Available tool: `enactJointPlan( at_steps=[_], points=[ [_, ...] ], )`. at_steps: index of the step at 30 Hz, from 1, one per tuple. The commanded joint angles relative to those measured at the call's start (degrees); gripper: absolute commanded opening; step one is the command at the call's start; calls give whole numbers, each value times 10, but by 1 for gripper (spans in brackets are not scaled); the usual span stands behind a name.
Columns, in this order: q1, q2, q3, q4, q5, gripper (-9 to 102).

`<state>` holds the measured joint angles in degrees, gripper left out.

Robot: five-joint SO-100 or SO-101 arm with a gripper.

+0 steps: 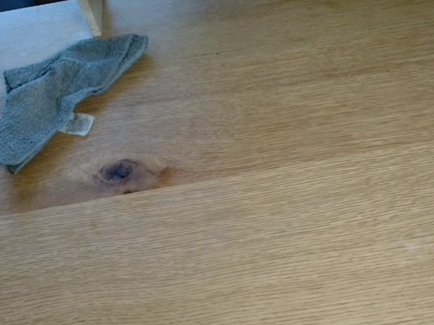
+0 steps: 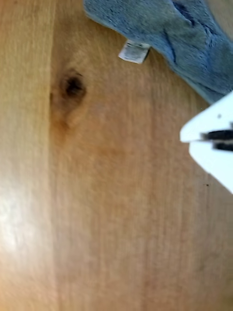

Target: Clean the area in front of the robot

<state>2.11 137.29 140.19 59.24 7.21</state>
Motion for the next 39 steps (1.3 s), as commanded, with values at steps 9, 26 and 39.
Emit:
enactJointPlan(
  at_steps=[9,26,39],
  points=[
    [-62,472,395,72,-53,0],
    [-48,521,523,133,-65,4],
    [-48,521,523,133,-66,2]
  ],
)
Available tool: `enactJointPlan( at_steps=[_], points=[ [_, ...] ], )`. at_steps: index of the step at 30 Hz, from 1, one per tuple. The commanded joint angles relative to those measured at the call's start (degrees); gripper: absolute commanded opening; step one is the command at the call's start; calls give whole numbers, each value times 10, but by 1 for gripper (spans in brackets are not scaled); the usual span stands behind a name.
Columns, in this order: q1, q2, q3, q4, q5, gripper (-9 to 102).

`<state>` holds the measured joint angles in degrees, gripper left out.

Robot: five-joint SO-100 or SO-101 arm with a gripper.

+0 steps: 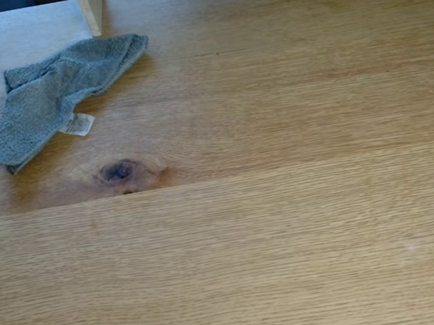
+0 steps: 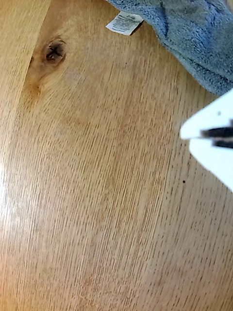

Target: Clean the area in front of the robot

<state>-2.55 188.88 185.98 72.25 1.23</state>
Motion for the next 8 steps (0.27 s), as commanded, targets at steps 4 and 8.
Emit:
enactJointPlan(
  at_steps=[4,8],
  points=[
    [-2,5,65,3,-6,1],
    [-2,5,65,3,-6,1]
  ],
)
